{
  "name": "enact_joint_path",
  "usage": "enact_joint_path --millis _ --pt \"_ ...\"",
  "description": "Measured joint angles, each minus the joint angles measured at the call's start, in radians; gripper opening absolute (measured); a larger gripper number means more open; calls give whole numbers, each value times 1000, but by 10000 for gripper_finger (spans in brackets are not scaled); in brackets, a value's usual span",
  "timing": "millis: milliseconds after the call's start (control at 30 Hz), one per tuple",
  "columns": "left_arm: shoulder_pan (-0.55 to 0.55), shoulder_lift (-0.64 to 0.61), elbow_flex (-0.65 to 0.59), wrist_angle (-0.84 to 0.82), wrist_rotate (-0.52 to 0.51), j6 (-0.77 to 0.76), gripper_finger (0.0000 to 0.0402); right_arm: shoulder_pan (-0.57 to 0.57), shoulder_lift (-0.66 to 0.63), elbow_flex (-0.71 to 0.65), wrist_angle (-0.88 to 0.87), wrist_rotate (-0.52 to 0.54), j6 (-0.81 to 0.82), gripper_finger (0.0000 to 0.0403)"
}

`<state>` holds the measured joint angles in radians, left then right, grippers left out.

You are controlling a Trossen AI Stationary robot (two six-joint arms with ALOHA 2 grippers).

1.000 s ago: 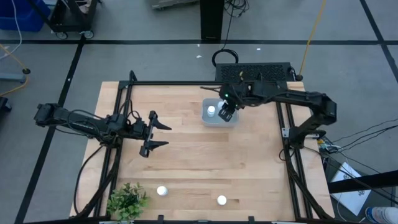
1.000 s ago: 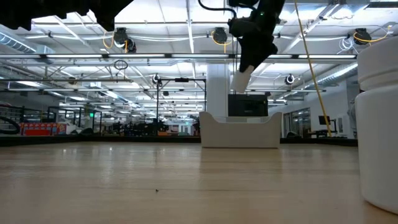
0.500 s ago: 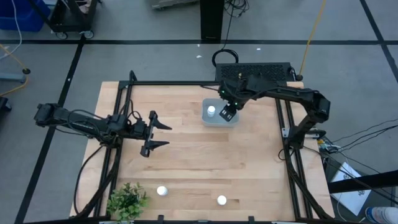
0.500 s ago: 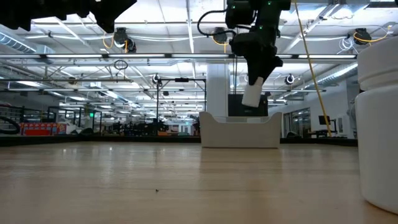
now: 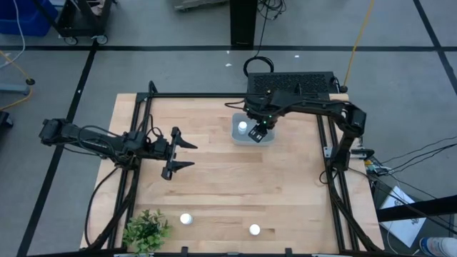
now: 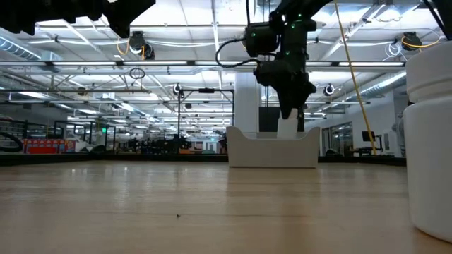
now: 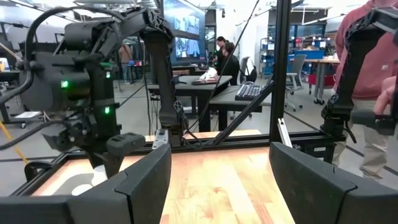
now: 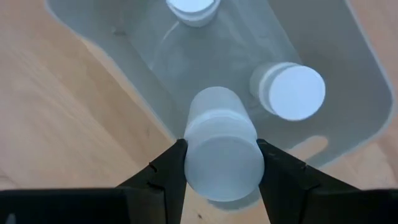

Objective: Pick and place pill bottles into a basket
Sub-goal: Put the white medicine bottle into the gray bin

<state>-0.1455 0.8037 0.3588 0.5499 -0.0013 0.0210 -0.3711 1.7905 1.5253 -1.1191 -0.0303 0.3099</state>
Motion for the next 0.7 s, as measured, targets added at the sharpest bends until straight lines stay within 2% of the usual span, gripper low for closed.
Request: enact_joint_path --millis 700 --pt "0 0 0 -10 0 -4 273 -35 120 0 22 -24 -42 151"
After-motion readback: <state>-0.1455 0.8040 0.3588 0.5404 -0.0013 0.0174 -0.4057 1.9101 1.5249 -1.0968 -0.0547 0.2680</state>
